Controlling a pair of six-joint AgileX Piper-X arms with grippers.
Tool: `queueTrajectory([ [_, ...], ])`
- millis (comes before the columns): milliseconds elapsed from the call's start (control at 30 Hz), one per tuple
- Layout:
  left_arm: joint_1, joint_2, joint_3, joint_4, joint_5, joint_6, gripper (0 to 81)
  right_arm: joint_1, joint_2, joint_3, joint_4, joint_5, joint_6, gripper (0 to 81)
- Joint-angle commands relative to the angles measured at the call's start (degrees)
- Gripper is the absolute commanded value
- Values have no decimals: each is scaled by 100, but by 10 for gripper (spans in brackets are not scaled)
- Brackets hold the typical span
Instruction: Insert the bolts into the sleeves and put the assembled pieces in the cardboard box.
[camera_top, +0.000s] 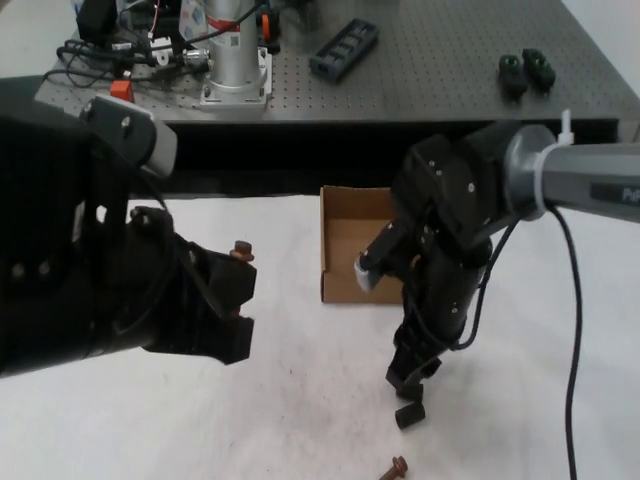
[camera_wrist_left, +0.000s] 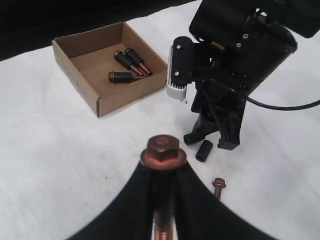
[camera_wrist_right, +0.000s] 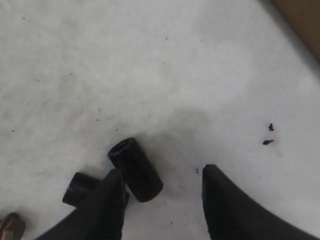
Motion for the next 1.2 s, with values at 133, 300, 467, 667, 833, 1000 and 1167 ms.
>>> queueTrajectory([
  [133,10,-84,-15,-110,13,-63,7,1,58,-68,77,-375,-149,354],
  [300,10,-84,-15,-110,13,-63,7,1,204,-68,98,-393,-181,354],
  [467,10,-84,-15,-110,13,-63,7,1,375,-68,13,-376,-181,353],
  [667,10,-84,-15,-110,13,-63,7,1,427,-68,-68,-374,-181,204],
  [833,10,-84,-15,-110,13,-63,7,1,427,-68,-170,-271,-181,188],
  [1000,10,-83,-15,-151,258,-109,7,-12,355,-68,-141,5,-103,21],
  [1167,10,-14,0,-859,1004,-737,7,-120,-348,-58,-114,-785,30,21],
])
